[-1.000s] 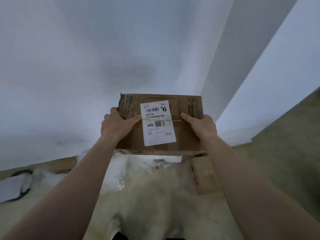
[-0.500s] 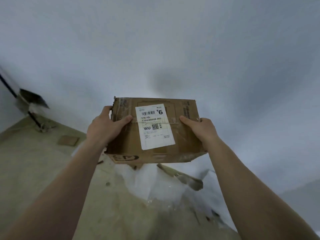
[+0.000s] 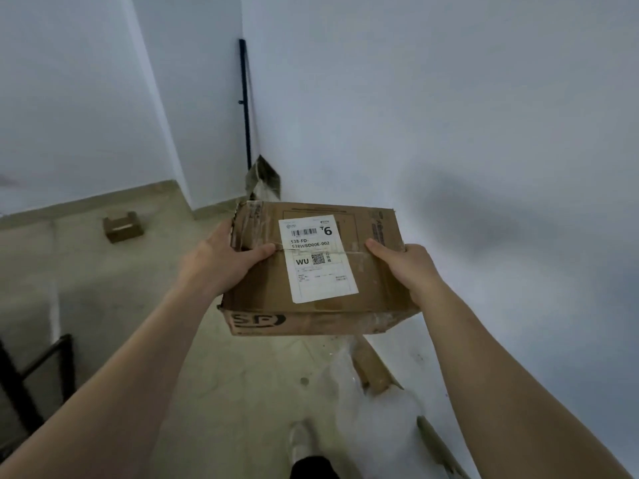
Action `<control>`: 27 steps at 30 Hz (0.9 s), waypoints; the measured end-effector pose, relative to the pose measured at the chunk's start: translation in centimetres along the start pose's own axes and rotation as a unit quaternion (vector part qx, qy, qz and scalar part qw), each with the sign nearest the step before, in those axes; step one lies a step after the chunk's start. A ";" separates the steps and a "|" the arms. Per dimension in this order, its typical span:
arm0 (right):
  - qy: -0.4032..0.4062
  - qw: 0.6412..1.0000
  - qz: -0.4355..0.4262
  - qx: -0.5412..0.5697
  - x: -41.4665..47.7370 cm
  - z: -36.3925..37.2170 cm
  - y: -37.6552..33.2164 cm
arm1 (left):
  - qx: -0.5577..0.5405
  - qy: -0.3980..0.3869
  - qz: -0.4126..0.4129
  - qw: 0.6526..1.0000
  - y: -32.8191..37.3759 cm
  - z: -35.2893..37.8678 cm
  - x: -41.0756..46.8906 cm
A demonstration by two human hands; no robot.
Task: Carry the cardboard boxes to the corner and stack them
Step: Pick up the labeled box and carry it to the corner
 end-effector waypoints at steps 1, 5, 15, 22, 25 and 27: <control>-0.016 1.000 -0.004 -0.002 1.4 2.5 -1.5 | 0.015 0.012 -0.012 1.000 -1.0 -0.7 1.9; -0.064 0.998 -0.019 0.008 6.5 10.7 -6.4 | 0.041 0.048 -0.049 0.997 -3.6 -1.8 8.9; -0.155 0.987 -0.051 0.010 16.7 28.4 -20.2 | 0.051 0.131 -0.133 0.981 -8.6 -5.6 26.3; -0.230 0.969 -0.093 0.004 15.5 43.0 -29.9 | 0.145 0.212 -0.199 0.946 -16.6 -12.1 33.4; -0.235 0.967 -0.093 -0.021 16.1 49.4 -32.5 | 0.155 0.219 -0.219 0.938 -20.7 -14.0 37.0; -0.242 0.965 -0.100 -0.019 15.8 52.9 -34.7 | 0.164 0.218 -0.219 0.937 -23.1 -15.1 39.7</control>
Point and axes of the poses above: each hand's wrist, its own x-axis towards the middle knuckle, its own z-axis out of the palm, y = z × x, the point moved 8 cm from there along x, towards the middle knuckle, and after that the axes turned 15 degrees about y, right-handed, at the moved point
